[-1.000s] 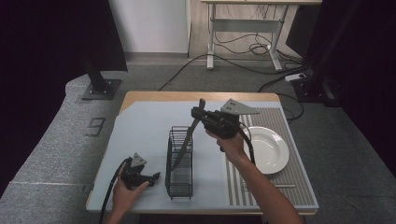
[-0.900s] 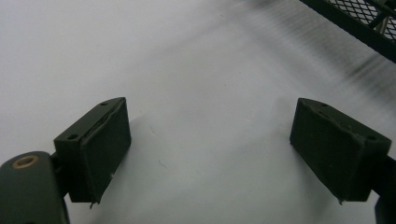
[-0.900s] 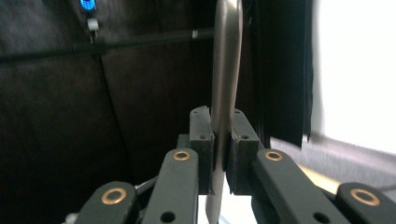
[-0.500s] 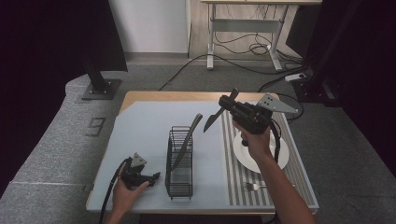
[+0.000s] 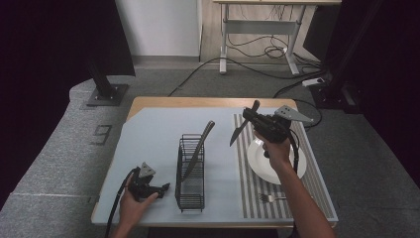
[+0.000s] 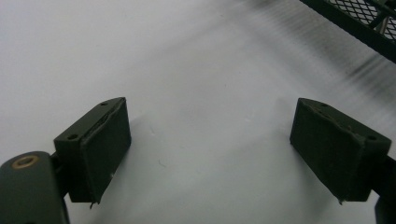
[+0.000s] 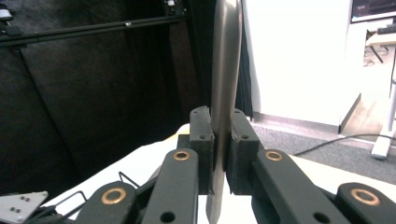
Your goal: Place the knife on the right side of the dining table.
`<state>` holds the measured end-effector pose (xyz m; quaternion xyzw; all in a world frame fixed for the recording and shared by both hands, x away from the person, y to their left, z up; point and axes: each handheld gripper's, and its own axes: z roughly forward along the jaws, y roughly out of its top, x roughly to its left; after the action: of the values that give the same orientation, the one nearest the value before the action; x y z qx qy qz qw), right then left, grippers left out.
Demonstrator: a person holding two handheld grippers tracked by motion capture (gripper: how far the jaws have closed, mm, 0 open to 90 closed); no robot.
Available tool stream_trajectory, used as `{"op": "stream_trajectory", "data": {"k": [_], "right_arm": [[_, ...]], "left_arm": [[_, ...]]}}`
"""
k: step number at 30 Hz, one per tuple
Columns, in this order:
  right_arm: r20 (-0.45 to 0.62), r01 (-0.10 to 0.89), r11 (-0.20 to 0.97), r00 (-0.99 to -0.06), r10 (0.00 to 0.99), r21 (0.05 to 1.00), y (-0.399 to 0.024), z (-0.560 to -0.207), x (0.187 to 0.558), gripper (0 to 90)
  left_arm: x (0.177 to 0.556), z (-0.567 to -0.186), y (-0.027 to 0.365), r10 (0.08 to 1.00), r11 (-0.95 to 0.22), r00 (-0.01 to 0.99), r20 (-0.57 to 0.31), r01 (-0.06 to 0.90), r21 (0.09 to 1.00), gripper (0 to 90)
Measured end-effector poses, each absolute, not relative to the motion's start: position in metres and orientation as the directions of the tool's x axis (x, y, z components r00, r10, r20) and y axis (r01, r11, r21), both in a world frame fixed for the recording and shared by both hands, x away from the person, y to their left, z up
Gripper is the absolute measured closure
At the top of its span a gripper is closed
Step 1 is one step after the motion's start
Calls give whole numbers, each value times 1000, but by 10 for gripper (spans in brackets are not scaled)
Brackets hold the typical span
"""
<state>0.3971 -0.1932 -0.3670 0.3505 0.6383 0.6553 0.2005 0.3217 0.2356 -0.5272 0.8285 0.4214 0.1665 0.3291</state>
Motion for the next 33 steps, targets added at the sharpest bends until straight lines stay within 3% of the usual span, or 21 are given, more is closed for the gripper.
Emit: {"op": "stream_trajectory", "data": {"k": [12, 17, 33], "right_arm": [[226, 227, -104, -618, 753, 968, -193, -392, 426, 832], [184, 222, -61, -591, 786, 973, -190, -402, 441, 831], [223, 264, -93, -520, 825, 960, -203, -423, 470, 831]], "left_arm": [[322, -527, 235, 808, -427, 589, -2, 589, 686, 118], [322, -527, 236, 808, -428, 589, -2, 589, 686, 118], [322, -527, 236, 808, -429, 590, -1, 588, 686, 118]]}}
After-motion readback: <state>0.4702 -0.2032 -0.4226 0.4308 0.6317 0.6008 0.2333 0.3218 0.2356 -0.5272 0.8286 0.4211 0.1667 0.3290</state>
